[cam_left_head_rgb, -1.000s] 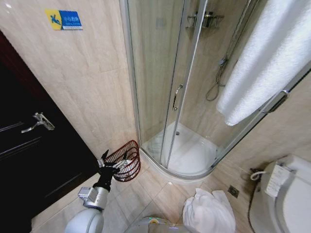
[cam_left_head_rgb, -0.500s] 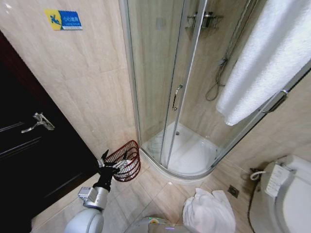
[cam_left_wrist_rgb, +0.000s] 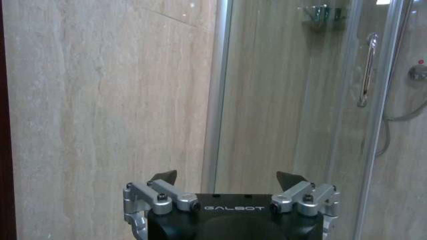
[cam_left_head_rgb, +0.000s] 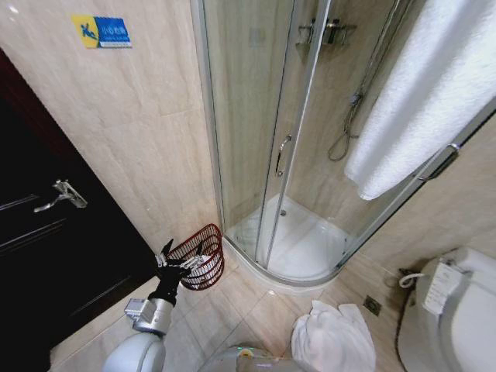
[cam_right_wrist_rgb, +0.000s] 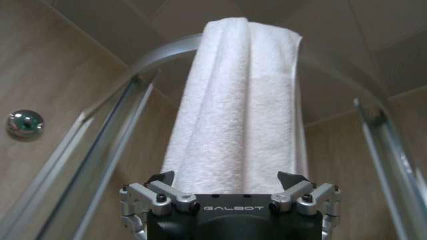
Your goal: Discard the used towel into the hamper.
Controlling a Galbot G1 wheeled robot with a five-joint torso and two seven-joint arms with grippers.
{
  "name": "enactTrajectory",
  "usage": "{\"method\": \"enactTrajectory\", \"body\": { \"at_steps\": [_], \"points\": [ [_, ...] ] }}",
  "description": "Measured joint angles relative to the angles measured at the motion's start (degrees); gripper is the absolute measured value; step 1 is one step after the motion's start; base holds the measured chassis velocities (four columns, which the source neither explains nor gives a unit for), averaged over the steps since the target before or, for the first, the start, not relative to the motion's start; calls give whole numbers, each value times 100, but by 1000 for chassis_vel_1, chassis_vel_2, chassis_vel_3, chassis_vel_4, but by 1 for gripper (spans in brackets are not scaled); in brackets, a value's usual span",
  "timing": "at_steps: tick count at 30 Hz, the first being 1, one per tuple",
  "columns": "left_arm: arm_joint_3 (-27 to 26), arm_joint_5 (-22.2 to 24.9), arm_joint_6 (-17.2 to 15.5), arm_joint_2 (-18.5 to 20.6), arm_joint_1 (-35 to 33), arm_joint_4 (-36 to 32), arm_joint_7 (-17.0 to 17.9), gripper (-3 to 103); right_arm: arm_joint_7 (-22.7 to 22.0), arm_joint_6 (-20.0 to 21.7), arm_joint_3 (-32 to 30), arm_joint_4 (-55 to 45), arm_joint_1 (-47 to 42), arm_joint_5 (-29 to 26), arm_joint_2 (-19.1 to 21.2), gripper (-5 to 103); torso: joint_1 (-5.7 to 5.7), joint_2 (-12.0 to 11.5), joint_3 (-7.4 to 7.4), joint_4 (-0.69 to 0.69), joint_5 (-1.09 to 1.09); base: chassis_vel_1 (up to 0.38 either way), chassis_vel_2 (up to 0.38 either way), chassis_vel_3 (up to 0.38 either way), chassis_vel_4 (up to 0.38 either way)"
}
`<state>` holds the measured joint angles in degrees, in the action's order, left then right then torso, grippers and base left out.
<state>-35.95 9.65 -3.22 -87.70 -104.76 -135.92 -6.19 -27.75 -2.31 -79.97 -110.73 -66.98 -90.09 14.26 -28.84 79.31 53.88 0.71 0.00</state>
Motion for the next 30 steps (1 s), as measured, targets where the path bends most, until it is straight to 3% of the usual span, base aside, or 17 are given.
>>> {"method": "enactTrajectory", "body": {
  "at_steps": [4,11,19,22,25,26,29,30],
  "points": [
    [0,0,0,0,0,0,0,100,-70,-104,-7,-37,-23,-194,105,100,0,0,0,1,1,0,0,0,0],
    [0,0,0,0,0,0,0,100,-132,-151,-117,322,-233,-67,404,100,0,0,0,0,-2,0,0,0,0],
    [0,0,0,0,0,0,0,100,105,10,-428,641,-570,-332,545,101,0,0,0,1,0,0,0,0,0],
    [0,0,0,0,0,0,0,100,149,47,-593,688,-753,-380,576,94,0,0,0,0,-1,0,0,0,0],
    [0,0,0,0,0,0,0,100,174,118,-693,752,-883,-395,588,78,-1,0,0,0,-1,0,0,0,0],
    [0,0,0,0,0,0,0,100,174,118,-693,752,-883,-395,588,78,-1,0,0,0,-1,0,0,0,0],
    [0,0,0,0,0,0,0,100,213,133,-712,772,-929,-392,577,61,-1,0,0,0,1,0,0,0,0],
    [0,0,0,0,0,0,0,100,213,133,-712,772,-929,-392,577,61,-1,0,0,0,1,0,0,0,0]
  ]
}}
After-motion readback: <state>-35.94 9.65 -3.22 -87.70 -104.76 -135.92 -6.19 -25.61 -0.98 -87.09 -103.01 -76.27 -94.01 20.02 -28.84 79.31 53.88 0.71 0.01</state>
